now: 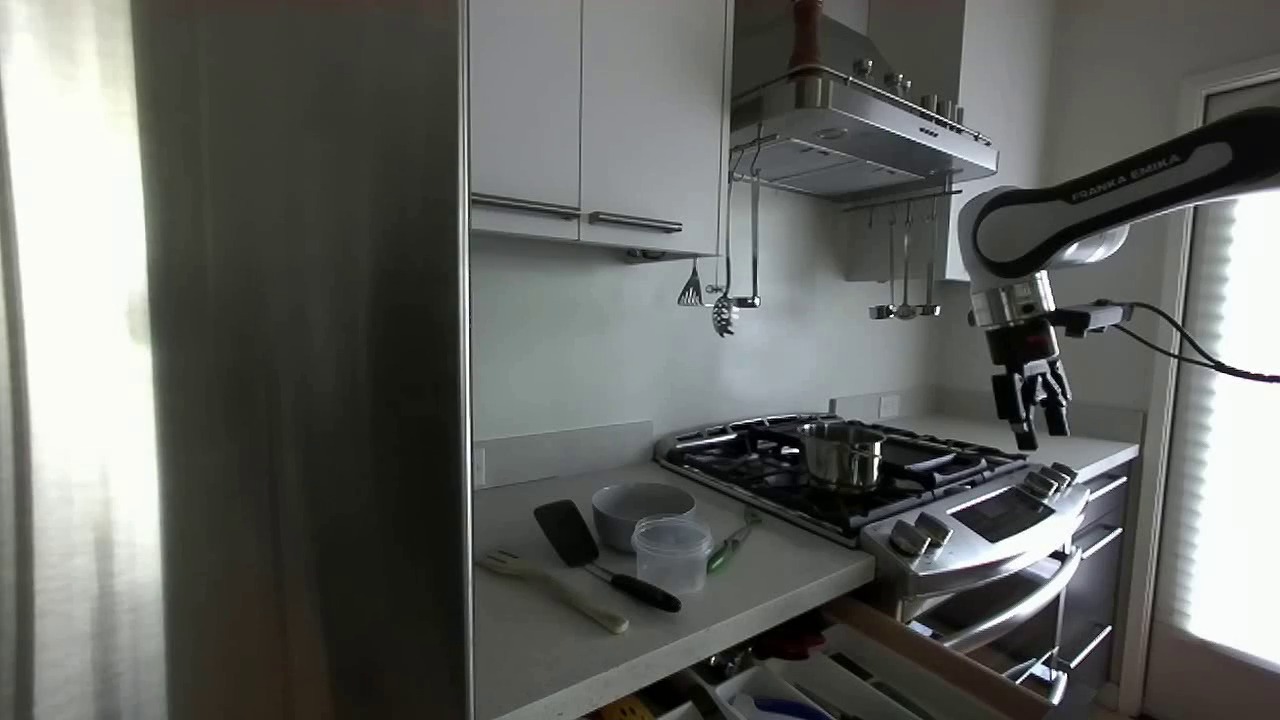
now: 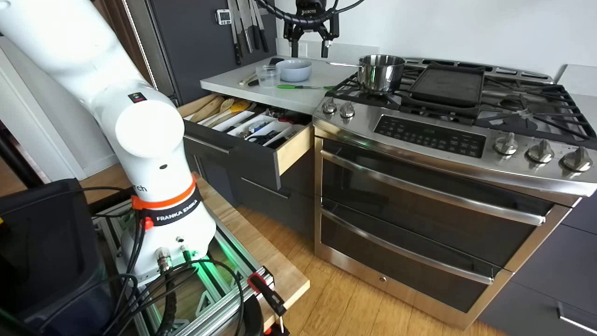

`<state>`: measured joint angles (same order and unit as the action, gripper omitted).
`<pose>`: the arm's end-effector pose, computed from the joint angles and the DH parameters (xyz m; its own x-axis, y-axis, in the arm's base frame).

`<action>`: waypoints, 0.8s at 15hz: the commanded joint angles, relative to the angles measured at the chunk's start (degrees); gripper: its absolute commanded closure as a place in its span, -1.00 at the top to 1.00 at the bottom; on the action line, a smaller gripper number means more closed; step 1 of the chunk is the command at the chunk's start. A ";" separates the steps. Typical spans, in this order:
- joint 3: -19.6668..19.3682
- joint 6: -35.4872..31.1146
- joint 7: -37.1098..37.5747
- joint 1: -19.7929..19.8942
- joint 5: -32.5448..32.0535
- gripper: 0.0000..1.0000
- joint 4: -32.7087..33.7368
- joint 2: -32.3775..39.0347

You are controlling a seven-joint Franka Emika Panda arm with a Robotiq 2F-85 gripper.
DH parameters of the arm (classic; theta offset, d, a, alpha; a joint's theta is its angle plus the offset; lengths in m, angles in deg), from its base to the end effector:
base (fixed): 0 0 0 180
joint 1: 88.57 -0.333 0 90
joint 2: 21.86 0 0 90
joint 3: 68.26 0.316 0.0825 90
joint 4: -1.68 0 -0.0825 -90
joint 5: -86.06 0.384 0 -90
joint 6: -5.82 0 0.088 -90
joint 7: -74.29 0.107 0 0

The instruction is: Push the green knife into its cover

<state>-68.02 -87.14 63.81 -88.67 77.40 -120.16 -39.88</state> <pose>0.4399 -0.0126 0.5269 0.9579 0.1927 -0.2127 0.2195 -0.9693 0.1107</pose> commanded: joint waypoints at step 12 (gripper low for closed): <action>7.60 -3.94 30.79 -5.96 3.56 1.00 23.87 24.31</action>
<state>-60.57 -89.83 87.53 -93.53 80.38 -103.48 -22.09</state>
